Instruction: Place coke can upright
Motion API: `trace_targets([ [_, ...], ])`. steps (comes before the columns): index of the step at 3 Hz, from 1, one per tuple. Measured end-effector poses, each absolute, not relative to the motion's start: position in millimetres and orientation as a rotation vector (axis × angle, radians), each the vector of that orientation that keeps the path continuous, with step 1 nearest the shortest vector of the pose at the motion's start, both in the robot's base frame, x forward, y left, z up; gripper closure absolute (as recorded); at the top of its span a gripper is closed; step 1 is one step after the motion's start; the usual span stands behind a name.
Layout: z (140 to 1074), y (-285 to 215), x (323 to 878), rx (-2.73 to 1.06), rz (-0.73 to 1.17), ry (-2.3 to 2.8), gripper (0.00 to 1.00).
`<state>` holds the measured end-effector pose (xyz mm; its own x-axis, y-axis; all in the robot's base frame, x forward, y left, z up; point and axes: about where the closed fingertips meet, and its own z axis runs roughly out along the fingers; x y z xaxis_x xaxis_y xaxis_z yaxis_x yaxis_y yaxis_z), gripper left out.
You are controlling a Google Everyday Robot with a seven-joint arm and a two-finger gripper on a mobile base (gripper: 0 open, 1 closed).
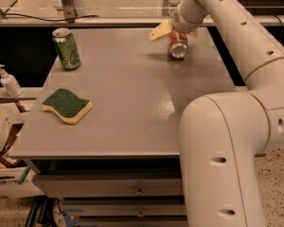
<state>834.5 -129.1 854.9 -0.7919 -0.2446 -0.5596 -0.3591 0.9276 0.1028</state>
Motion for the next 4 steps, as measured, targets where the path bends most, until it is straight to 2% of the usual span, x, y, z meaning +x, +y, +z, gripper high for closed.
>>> trace_targets([
  [1, 853.3, -132.1, 835.1, -0.433, 0.252, 2.540, 0.04],
  [2, 855.4, -135.2, 835.4, -0.450, 0.192, 2.557, 0.22],
  [4, 842.5, -135.4, 834.6, -0.467, 0.148, 2.605, 0.68],
])
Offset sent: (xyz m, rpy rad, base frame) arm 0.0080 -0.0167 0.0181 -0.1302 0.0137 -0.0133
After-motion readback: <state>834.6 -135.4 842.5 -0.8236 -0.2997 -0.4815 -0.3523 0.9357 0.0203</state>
